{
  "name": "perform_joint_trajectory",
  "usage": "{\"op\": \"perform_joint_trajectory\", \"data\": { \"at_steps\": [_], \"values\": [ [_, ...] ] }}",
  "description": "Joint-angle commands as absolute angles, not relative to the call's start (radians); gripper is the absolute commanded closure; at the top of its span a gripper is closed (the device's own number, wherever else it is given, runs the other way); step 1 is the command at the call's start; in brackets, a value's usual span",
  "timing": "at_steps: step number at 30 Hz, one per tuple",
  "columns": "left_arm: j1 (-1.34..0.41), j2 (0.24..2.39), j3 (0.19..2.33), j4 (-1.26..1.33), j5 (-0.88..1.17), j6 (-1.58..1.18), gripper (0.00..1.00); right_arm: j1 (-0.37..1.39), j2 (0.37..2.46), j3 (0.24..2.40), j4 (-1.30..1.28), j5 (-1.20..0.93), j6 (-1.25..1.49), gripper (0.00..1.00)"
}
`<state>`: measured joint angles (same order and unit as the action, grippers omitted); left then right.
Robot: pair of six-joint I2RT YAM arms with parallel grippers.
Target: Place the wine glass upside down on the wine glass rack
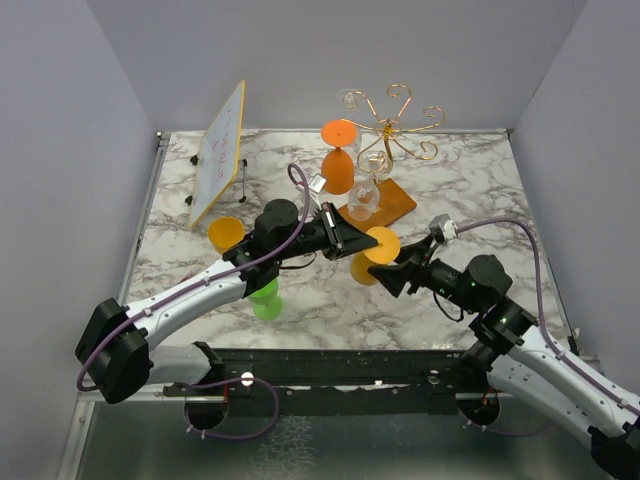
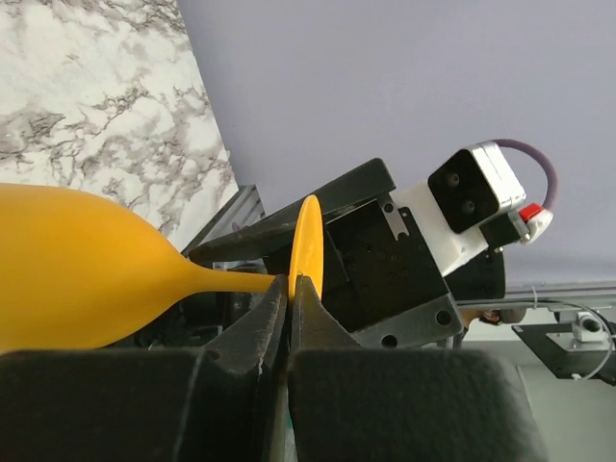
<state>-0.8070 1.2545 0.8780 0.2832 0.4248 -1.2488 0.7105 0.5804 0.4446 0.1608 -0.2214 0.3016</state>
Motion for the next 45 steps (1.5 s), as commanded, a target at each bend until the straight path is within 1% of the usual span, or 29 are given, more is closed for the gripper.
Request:
{"op": "perform_joint_trajectory", "data": {
  "at_steps": [1,6,10,12,15,17,20,23,27,38,40,41,42,43,45],
  "values": [
    [-0.808,1.198,0.839,0.302,0.381,-1.182,1.00,0.712,0.568,0.536,-0.092,-0.281,0.421,0.33],
    [-0.807,1.154,0.801,0.301,0.361,-1.137,1.00,0.713,0.499,0.561,-0.095,-0.249,0.571,0.33],
    [-0.808,1.121,0.791,0.301,0.340,-1.124,1.00,0.713,0.443,0.568,-0.063,-0.168,0.688,0.31],
    [-0.807,1.116,0.805,0.301,0.345,-1.112,1.00,0.713,0.443,0.608,-0.118,-0.083,0.746,0.30],
    [-0.808,1.109,0.820,0.302,0.356,-1.091,1.00,0.713,0.482,0.695,-0.279,0.090,0.837,0.30],
    [-0.808,1.107,0.823,0.302,0.369,-1.080,1.00,0.713,0.515,0.739,-0.355,0.153,0.887,0.30],
    [-0.808,1.110,0.823,0.302,0.386,-1.074,1.00,0.713,0.562,0.753,-0.331,0.117,0.893,0.31],
    [-0.807,1.112,0.818,0.305,0.402,-1.071,1.00,0.713,0.613,0.727,-0.248,0.029,0.889,0.34],
    [-0.807,1.107,0.818,0.308,0.414,-1.066,1.00,0.713,0.666,0.722,-0.170,-0.113,0.819,0.38],
    [-0.808,1.101,0.818,0.317,0.446,-1.056,1.00,0.713,0.728,0.722,-0.051,-0.218,0.834,0.70],
    [-0.807,1.098,0.817,0.319,0.445,-1.050,1.00,0.713,0.735,0.717,-0.031,-0.223,0.842,0.78],
    [-0.807,1.095,0.814,0.318,0.441,-1.047,0.97,0.712,0.736,0.718,-0.028,-0.219,0.845,0.86],
    [-0.807,1.089,0.807,0.318,0.430,-1.046,0.91,0.713,0.734,0.719,-0.031,-0.203,0.847,0.94],
    [-0.806,1.082,0.798,0.316,0.411,-1.047,0.85,0.712,0.730,0.719,-0.042,-0.171,0.856,0.99],
    [-0.804,1.061,0.775,0.297,0.356,-1.054,0.70,0.712,0.711,0.716,-0.069,-0.096,0.877,0.99]
  ]
}}
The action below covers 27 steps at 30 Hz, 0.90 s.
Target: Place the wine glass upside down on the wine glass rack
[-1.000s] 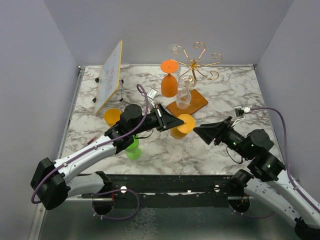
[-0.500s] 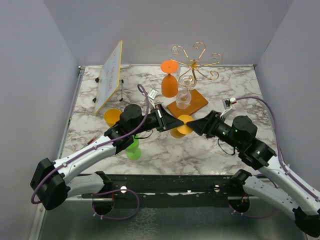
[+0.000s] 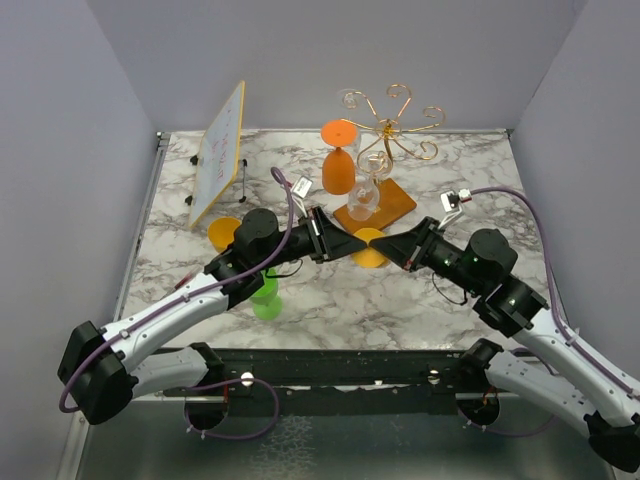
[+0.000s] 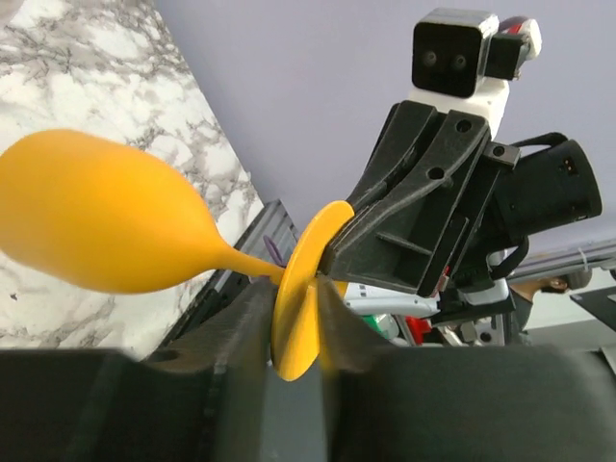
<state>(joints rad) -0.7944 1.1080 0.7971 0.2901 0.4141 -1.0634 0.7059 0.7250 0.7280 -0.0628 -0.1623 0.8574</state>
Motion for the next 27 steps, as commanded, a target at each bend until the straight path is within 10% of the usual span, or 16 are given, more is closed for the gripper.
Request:
{"op": "perform_joint_trajectory", "data": {
  "at_steps": [1,13,27],
  "values": [
    [-0.802,1.049,0.766,0.279,0.327,-1.054,0.62,0.713,0.699,0.715,-0.087,-0.062,0.878,0.99],
    [-0.795,0.929,0.844,-0.095,-0.004,-0.844,0.35,0.713,0.632,0.866,-0.551,0.517,0.927,0.99],
    [-0.795,0.780,0.868,-0.179,-0.210,-0.733,0.28,0.641,0.797,0.862,-0.115,1.075,0.520,0.99]
  ]
}}
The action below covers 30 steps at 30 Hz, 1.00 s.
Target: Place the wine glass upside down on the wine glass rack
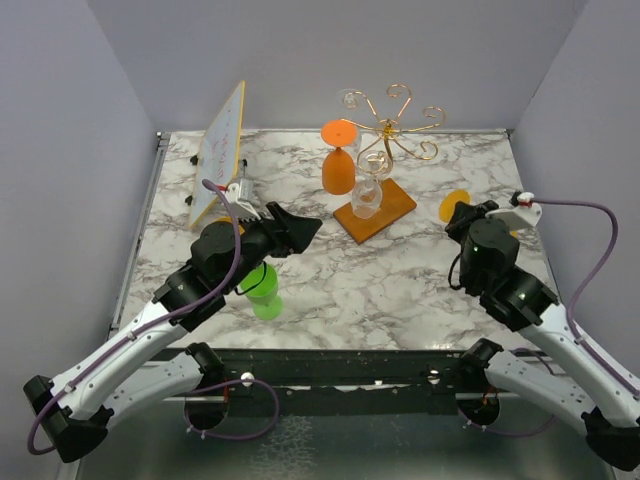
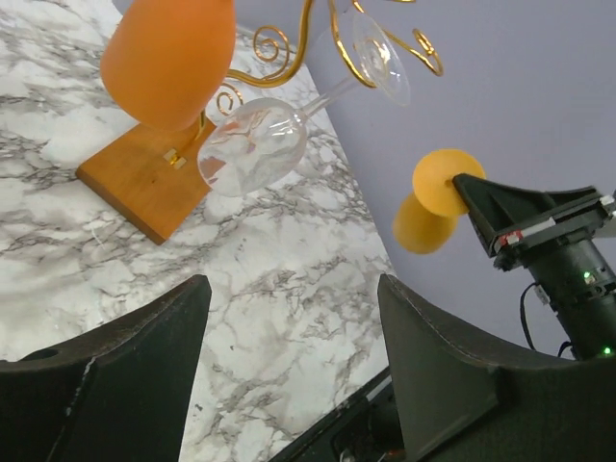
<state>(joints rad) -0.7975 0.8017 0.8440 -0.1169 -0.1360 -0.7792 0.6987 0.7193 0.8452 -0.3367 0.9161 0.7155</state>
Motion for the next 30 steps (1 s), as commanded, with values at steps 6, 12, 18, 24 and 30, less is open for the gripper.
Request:
{"op": "perform_joint_trajectory", "data": {
  "at_steps": [6,12,18,24,30],
  "values": [
    [-0.794,0.750,0.873,-0.200,-0.242,-0.711,0.27,0.275,0.933,0.930,-0.101,0.729,0.628,0.99],
    [-0.795,0.745,0.878,-0.218,-0.251,-0.697,0.25,0.039,1.121,1.044,-0.064,0.391,0.683,0.99],
    [-0.795,0.757,0.884,-0.218,-0.238,-0.682,0.22,0.006,1.207,1.157,0.098,0.323,0.670,0.99],
    [-0.794,0.777,0.897,-0.225,-0.212,-0.664,0.20,0.006,1.329,1.324,0.203,0.170,0.655,0.99],
    [-0.794,0.778,0.890,-0.229,-0.198,-0.673,0.19,-0.022,1.446,1.411,0.369,-0.154,0.725,0.99]
  ]
}}
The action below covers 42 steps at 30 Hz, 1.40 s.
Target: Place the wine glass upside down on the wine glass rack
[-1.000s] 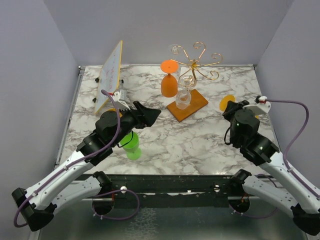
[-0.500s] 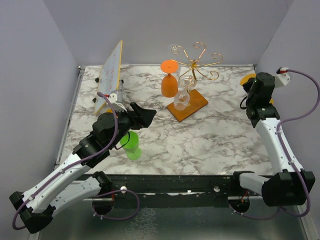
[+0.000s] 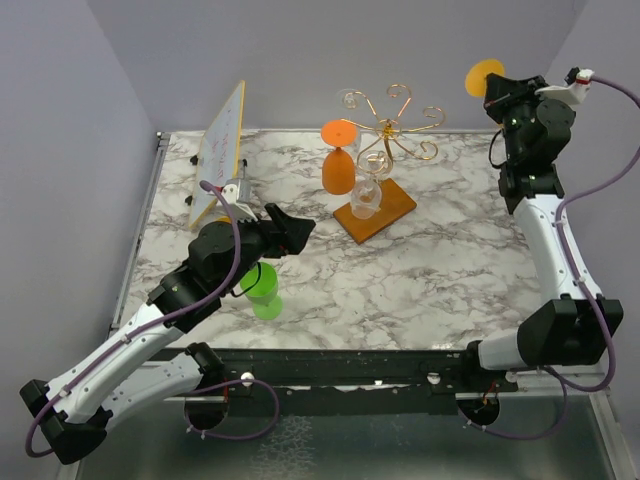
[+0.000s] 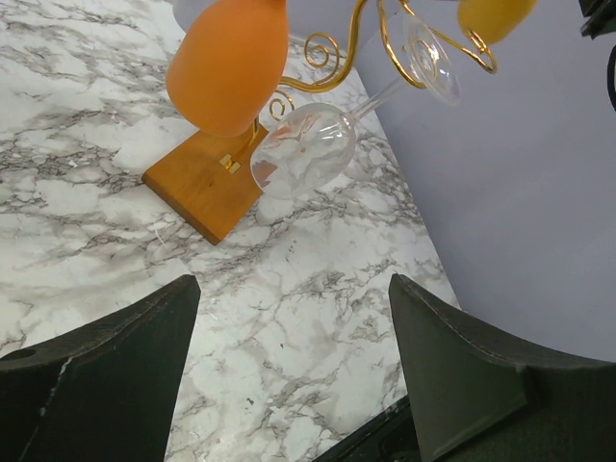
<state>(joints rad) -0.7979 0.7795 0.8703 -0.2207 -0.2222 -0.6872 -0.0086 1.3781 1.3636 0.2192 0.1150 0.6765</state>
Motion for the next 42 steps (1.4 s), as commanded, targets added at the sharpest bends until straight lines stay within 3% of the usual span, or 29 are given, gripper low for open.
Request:
{"op": "perform_joint_trajectory", "data": {
  "at_steps": [1,7,18,42],
  "values": [
    [-0.795,0.777,0.889,-0.230,-0.198,-0.675,0.19,-0.024,1.466,1.420,0.398,-0.210,0.743,0.99],
    [-0.794,0.757,0.887,-0.241,-0.202,-0.672,0.19,-0.025,1.573,1.454,0.594,-0.501,0.850,0.99],
    [-0.795,0.763,0.875,-0.228,-0.187,-0.675,0.18,-0.021,1.637,1.484,0.535,-0.691,0.890,0.99],
    [-0.795,0.780,0.842,-0.248,-0.226,-0.671,0.18,0.000,1.649,1.532,0.196,-0.739,0.792,0.99]
  ]
}}
